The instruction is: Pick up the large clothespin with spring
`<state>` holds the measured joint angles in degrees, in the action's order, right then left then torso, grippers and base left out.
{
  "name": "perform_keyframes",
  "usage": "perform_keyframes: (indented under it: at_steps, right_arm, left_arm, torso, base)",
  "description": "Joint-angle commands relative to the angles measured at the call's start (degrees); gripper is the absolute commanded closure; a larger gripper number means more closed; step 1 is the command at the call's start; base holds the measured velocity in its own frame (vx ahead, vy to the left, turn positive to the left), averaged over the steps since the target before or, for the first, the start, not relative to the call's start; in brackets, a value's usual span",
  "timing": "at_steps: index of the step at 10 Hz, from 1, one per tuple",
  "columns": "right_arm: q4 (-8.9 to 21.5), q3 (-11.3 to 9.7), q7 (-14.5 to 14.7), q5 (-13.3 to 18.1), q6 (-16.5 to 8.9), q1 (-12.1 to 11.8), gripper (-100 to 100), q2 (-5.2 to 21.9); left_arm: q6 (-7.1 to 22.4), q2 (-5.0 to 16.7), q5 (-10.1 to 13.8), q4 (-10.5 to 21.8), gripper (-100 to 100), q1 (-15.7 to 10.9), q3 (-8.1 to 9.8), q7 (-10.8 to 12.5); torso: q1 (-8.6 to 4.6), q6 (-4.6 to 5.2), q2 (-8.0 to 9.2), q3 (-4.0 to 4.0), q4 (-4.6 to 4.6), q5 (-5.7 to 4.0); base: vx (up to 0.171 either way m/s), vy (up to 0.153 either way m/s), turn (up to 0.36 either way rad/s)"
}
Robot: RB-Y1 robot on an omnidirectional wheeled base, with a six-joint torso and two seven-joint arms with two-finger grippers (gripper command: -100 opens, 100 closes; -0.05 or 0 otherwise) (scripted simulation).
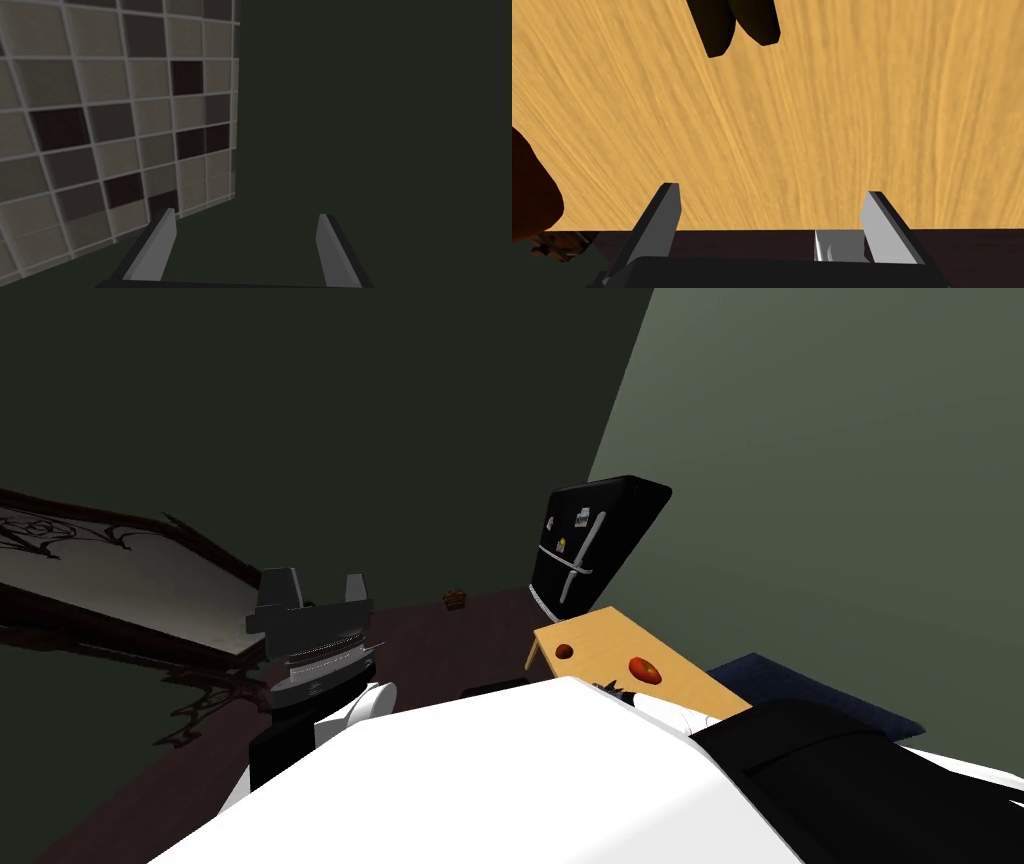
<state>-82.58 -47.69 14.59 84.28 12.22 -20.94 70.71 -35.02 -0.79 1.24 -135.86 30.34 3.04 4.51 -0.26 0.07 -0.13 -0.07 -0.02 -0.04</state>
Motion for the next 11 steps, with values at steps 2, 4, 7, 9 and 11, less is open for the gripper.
perform_keyframes:
  at_steps: [2, 4, 7, 9, 11]
  right_arm:
    - [2.49, 0.41, 2.06, -0.19, 0.56, -0.21, -100, -0.79]
    - [3.88, -0.72, 2.07, 1.43, 0.31, -0.22, -100, -0.04]
    - [7.05, -3.35, 2.07, 5.22, -0.23, -0.28, -100, 1.47]
    - [8.27, -4.39, 2.06, 6.76, -0.42, -0.31, -100, 2.01]
    - [8.52, -4.12, 3.10, 6.12, -0.26, -0.34, -100, 1.80]
  left_arm:
    - [0.00, 0.00, 0.00, 0.00, 0, 0.01, 0.01, 0.00]
    - [0.00, 0.00, 0.00, 0.00, 0, 0.00, 0.00, 0.00]
    - [0.00, 0.00, 0.00, 0.00, 0, 0.01, 0.00, 0.00]
    - [0.00, 0.00, 0.00, 0.00, 0, 0.00, 0.00, 0.00]
    - [0.00, 0.00, 0.00, 0.00, 0, 0.02, 0.01, 0.00]
  torso:
    - [0.00, 0.09, 0.02, 0.01, 0.00, -0.03]
    - [0.17, 0.03, 0.07, 0.04, 0.02, 0.03]
    - [0.05, 0.04, 0.00, 0.00, 0.00, 0.00]
    - [-0.06, 0.02, 0.04, 0.02, 0.01, -0.03]
    - [0.17, 0.10, 0.03, 0.02, 0.01, 0.00]
  base:
    - [0.009, -0.052, 0.010]
    - [0.000, -0.031, 0.166]
    - [0.010, -0.063, 0.219]
    - [-0.002, -0.078, 0.226]
    - [0.004, -0.015, -0.022]
